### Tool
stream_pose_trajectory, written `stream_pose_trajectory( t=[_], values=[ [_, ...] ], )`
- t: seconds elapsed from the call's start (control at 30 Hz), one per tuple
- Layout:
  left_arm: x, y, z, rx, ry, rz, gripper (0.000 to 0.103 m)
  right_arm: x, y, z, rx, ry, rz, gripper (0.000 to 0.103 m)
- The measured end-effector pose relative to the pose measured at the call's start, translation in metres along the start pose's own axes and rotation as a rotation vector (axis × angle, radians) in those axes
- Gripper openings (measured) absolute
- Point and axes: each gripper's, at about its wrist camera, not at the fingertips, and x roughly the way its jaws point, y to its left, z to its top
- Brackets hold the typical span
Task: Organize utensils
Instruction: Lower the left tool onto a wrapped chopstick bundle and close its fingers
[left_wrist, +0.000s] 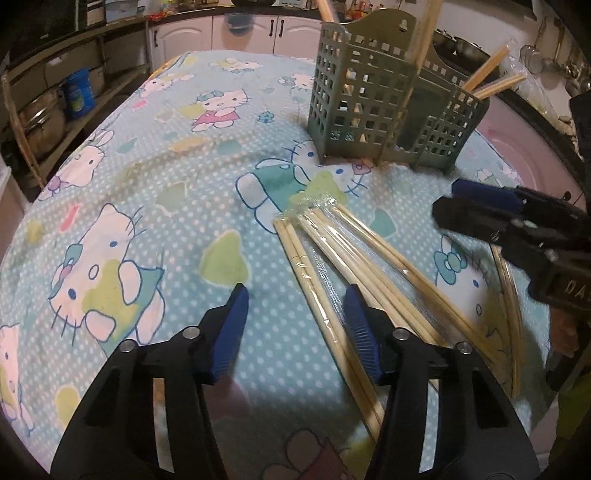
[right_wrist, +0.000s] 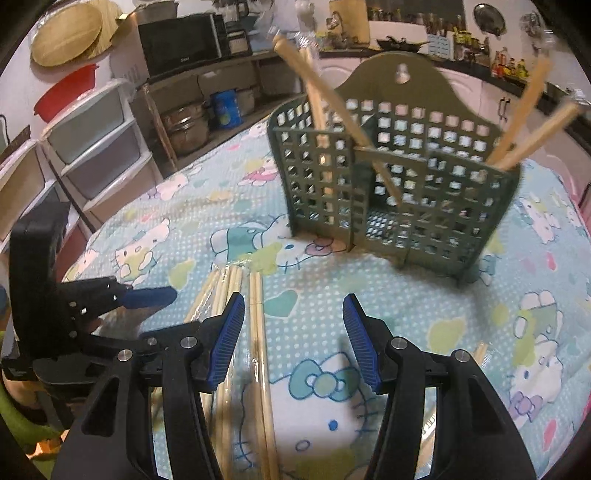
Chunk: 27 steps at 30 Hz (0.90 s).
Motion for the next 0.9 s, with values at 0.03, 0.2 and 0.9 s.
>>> stream_pose_trajectory(
  t=[0.03, 0.2, 0.9],
  values=[
    [0.001, 0.003, 0.001, -0.001, 0.000, -0.003, 0.041, 0.005, 0.001, 0.001, -0.007, 0.008, 0.003, 0.053],
    [0.001, 0.015, 0.009, -0.019, 0.004, -0.015, 0.026, 0.025, 0.010, 0.007, -0.047, 0.046, 0.016, 0.053],
    [0.010, 0.051, 0.027, -0.120, 0.011, -0.115, 0.018, 0.077, 0.037, 0.027, -0.152, 0.125, -0.013, 0.016]
  ],
)
